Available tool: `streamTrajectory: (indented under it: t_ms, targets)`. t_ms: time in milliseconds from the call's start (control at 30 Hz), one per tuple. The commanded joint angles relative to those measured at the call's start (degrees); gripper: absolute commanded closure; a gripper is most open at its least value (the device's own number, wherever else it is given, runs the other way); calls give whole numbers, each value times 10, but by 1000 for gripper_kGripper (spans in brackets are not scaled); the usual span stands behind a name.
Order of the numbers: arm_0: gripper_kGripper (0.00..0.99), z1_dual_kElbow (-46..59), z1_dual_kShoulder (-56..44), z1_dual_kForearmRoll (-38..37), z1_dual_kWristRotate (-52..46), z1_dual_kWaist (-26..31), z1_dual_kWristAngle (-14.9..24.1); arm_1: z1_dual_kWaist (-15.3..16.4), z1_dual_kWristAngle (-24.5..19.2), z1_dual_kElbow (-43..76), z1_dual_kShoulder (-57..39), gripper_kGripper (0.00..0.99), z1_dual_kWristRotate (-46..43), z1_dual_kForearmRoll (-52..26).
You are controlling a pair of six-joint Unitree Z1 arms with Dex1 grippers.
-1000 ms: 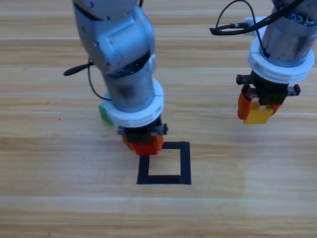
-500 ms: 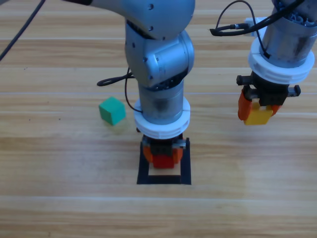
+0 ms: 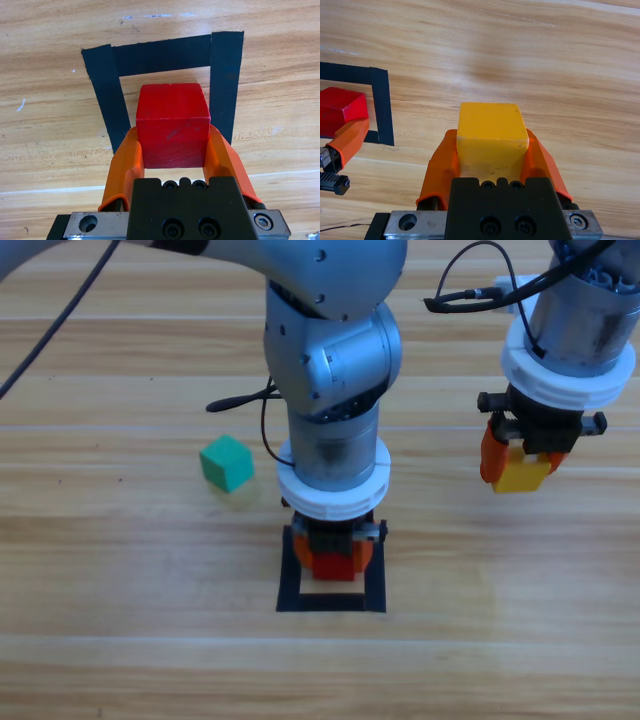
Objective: Stack the blocks in the rectangular block: red at the bottom, yellow in the middle, green on top
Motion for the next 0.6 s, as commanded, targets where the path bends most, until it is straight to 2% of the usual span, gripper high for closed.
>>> streamTrajectory:
  t_ms: [33,600]
  targets:
    - [990,5,24,7,2,-9,-7,17,10,14,-24,990,-2,-9]
    - [990,1,26,9,-45,-29,-16,17,8,14,-20,990,0,-9]
